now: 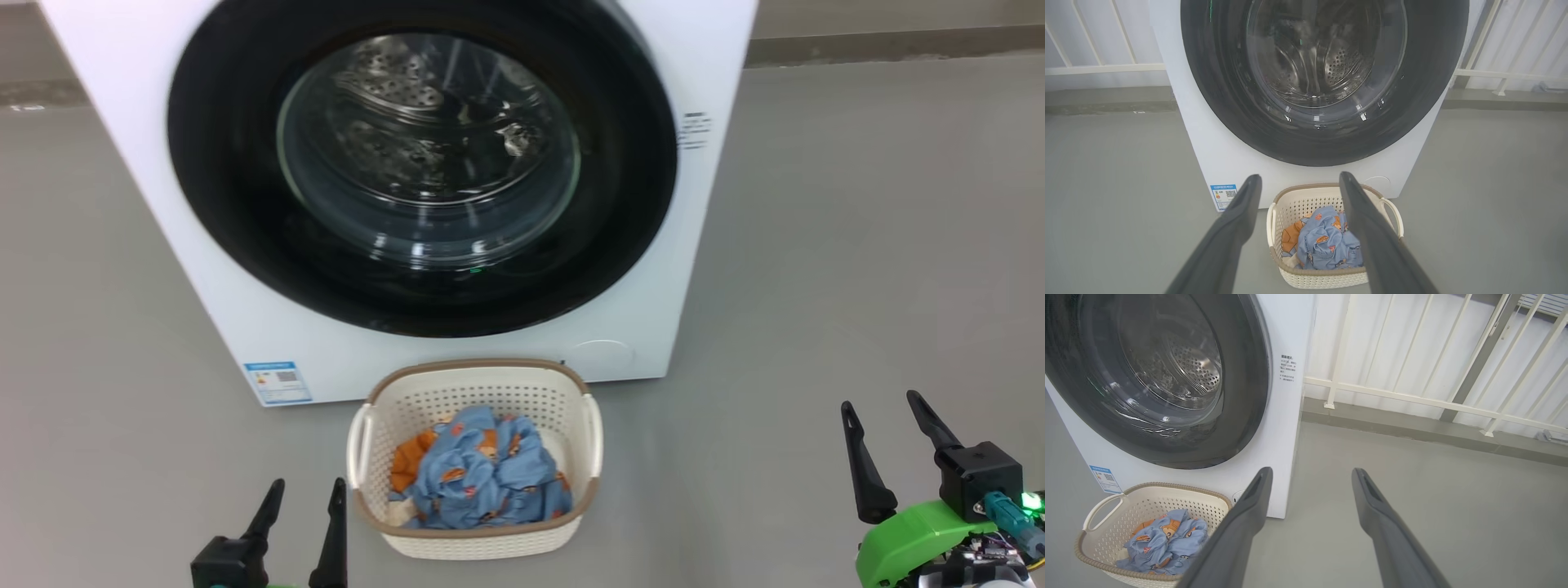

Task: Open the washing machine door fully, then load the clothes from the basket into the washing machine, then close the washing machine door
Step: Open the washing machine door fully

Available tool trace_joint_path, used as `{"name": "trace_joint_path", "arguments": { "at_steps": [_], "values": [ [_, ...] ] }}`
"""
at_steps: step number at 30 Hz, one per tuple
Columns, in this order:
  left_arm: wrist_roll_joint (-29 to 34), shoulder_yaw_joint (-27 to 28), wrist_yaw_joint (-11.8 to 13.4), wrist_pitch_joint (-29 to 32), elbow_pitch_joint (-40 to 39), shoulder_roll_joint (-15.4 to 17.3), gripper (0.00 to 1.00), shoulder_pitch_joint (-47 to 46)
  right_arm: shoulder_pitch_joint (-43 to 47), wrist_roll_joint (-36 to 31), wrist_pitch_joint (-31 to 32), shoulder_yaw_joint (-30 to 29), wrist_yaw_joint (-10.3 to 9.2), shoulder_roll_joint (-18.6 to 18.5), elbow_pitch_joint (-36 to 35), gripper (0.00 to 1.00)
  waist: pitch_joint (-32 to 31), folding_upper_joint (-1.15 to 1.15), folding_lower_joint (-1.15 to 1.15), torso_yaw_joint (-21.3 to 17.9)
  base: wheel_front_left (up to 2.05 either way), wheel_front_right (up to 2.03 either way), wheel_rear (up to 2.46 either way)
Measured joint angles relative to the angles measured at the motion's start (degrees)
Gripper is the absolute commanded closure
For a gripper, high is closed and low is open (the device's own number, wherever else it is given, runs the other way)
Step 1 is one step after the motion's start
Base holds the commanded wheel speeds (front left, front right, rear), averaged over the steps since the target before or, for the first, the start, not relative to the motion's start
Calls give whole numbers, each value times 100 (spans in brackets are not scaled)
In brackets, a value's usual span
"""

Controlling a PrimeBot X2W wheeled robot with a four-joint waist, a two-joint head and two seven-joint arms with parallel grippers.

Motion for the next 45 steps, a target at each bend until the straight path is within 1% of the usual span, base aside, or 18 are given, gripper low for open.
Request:
{"name": "trace_joint_path", "arguments": {
  "at_steps": [10,17,32,35,45],
  "values": [
    [42,133,-56,-1,-118,-107,0,-3,-1,0,1,-11,0,-3,-34,0,30,0,0,-10,119,119,-238],
    [129,163,-151,-7,-171,-137,0,-3,-1,1,9,-19,0,-9,-66,0,48,0,0,-10,70,70,-141],
    [296,319,-160,-7,-170,-190,0,-3,-2,51,9,-15,0,-2,-100,0,98,0,0,-4,10,10,-20],
    [325,334,-202,-7,-170,-212,0,-3,-3,52,9,-16,0,-2,-113,0,117,0,0,-4,0,0,0],
    [372,371,-209,-7,-171,-259,0,-8,-24,81,11,-9,0,-11,-177,0,281,0,0,2,0,0,0]
  ]
}}
